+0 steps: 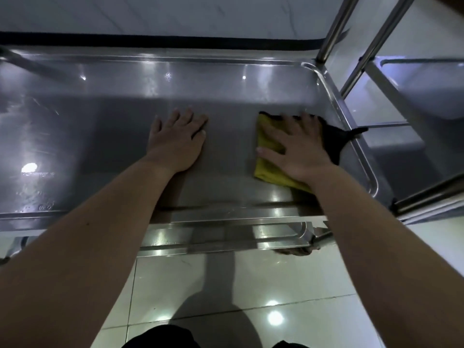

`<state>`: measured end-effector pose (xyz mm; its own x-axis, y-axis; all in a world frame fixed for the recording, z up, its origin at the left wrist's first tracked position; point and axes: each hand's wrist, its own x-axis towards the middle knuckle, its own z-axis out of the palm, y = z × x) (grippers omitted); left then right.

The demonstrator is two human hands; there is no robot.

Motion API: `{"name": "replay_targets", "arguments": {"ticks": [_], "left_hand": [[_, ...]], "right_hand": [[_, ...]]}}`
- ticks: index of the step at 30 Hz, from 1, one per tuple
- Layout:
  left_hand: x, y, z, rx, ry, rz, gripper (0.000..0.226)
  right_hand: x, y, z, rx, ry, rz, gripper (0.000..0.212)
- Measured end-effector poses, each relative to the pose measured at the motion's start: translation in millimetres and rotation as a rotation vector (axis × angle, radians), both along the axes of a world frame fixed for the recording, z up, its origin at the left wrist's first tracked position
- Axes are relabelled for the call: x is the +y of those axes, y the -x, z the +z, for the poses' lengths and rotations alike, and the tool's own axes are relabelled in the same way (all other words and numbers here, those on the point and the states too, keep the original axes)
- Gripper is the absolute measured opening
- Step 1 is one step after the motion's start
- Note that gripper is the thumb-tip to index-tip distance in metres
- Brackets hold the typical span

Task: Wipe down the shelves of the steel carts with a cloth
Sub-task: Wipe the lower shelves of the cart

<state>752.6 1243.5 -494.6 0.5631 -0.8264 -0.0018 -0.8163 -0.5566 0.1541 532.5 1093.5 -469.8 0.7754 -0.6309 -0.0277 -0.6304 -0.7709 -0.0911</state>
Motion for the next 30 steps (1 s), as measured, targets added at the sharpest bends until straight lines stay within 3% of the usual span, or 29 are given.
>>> {"name": "replay_targets", "arguments": {"ticks": [3,5,8,13,17,19,24,28,30], "left_hand": [[-2,3,0,0.005,0.009,0.006,0.049],[-1,6,-1,0.007,0.016,0.007,0.049],[0,9,-1,0.008,0.007,0.014,0.049],[1,2,3,0.070,0.029,0.009,0.051],[5,-2,3,0.050,0.039,-0.011,0.053],[4,-2,4,0.043,0.077,-0.008,0.050],[1,0,3,0.059,0.064,-0.010,0.048],[-1,4,2,0.057,0.037,-0.008,0.049],[-1,4,4,0.069,0.042,-0.002,0.049]], "right_hand": [[-15,19,3,0.099,0.118,-0.180,0.082],[-8,16,1,0.179,0.006,-0.289,0.078],[13,-9,-2,0.127,-0.098,-0.409,0.072],[95,-88,-2,0.088,-0.068,-0.071,0.064],[90,-72,-4,0.047,-0.061,0.017,0.063],[58,-34,-6,0.051,-0.037,-0.035,0.063],[-11,80,2,0.098,-0.058,-0.421,0.064],[8,69,-1,0.138,-0.023,-0.464,0.066],[41,38,-3,0.102,-0.011,-0.380,0.064]]}}
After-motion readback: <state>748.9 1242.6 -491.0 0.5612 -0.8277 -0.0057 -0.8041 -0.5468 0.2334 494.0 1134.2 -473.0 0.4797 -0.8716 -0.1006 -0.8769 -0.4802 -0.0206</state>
